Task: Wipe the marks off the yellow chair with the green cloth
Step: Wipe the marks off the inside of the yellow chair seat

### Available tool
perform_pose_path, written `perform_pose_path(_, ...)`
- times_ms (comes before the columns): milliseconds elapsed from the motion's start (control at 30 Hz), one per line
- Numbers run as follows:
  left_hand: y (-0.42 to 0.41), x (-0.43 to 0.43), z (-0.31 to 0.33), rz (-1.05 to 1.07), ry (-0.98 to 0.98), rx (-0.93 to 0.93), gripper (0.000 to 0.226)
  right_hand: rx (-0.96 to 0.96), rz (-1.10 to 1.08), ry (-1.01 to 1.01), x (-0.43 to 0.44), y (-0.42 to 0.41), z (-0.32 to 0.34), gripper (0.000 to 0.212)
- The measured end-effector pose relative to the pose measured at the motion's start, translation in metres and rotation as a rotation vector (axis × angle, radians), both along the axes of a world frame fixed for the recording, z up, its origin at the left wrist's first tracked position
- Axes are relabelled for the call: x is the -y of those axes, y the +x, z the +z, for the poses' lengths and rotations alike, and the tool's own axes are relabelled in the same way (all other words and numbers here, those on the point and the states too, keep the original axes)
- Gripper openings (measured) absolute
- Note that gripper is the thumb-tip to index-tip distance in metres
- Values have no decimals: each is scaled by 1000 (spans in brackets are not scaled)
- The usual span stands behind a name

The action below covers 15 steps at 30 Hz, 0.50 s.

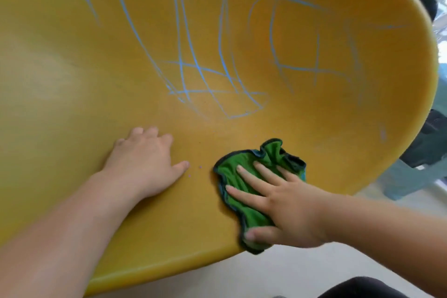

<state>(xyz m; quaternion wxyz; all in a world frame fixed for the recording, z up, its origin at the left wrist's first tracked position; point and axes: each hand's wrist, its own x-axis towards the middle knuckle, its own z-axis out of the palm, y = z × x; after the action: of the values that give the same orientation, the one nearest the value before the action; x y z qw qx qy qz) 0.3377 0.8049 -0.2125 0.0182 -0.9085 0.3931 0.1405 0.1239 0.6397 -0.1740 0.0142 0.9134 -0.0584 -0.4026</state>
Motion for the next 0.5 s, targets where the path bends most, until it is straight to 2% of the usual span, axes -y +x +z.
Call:
perform_pose_path(100,-7,4,0,-24,23,-27,72,-16,-94,-234,49,-14,24,115)
perform_pose_path(200,-8,4,3,-18,14,-17,66,90,-251,-534,115,9,36,127)
perform_pose_path(267,-3,3,5,10,-32,14,56,189,-313,-624,149,38,30,129)
perform_pose_path(333,4,1,7,63,-68,24,47,283,-378,-581,165,78,10,118)
perform_pose_path(400,12,-3,8,120,-91,26,42,372,-394,-479,161,124,-15,95)
perform_pose_path(500,21,-10,10,196,-114,25,40,472,-308,-335,129,178,-44,69)
